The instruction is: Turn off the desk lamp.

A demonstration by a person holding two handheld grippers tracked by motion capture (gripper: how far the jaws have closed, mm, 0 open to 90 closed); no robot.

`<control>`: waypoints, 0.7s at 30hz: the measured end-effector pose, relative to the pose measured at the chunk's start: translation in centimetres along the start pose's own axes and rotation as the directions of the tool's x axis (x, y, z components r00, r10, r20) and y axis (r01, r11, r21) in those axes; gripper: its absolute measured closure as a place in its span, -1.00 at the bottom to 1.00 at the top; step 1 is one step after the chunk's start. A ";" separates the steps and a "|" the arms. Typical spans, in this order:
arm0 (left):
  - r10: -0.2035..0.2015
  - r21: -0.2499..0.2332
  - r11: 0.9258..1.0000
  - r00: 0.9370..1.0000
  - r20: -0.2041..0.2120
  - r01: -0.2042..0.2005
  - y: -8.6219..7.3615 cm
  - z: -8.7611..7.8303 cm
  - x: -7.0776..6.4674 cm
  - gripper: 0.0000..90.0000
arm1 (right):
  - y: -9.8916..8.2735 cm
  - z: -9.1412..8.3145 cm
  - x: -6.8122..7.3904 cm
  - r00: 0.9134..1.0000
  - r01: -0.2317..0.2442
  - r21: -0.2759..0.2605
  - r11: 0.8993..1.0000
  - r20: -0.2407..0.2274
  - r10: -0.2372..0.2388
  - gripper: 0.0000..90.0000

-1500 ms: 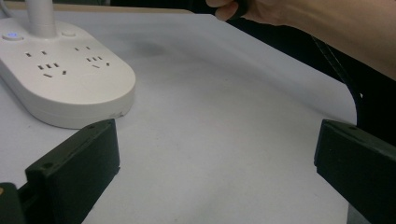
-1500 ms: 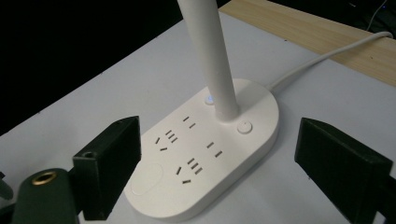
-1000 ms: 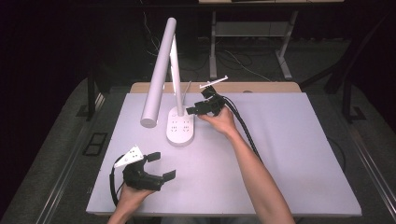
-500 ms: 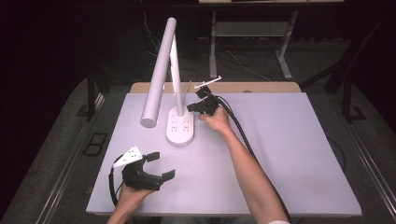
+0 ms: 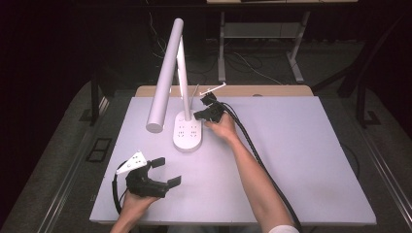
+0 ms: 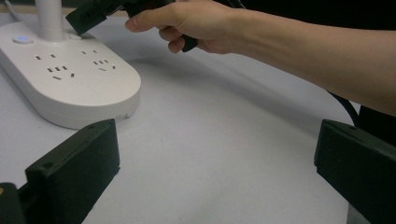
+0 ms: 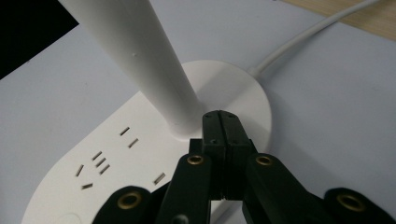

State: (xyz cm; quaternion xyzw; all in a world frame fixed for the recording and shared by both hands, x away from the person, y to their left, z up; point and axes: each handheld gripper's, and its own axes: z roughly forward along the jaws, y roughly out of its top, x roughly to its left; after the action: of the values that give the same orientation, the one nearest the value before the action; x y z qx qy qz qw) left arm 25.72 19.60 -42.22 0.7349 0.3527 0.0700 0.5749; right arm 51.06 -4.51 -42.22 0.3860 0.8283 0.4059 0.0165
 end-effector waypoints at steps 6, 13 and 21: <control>-0.004 -0.002 1.000 1.000 0.003 0.004 0.0 0.0 -0.1 -1.00 | -0.1 0.6 0.1 1.000 -0.020 -0.025 0.999 -0.014 0.020 1.00; -0.005 -0.005 1.000 1.000 0.007 0.005 -0.1 0.0 -0.2 -1.00 | -0.2 0.7 0.5 1.000 0.011 -0.022 1.000 0.025 -0.011 1.00; -0.008 -0.005 1.000 1.000 0.003 0.008 0.0 0.1 -0.1 -1.00 | 0.0 0.3 0.7 0.998 0.040 -0.010 0.999 0.051 -0.040 1.00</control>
State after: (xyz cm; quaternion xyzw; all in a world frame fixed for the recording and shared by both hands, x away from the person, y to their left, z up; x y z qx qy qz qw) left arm 25.68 19.50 -42.24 0.7321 0.3547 0.0675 0.5777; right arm 50.67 -3.81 -42.24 0.3794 0.8328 0.4003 0.0478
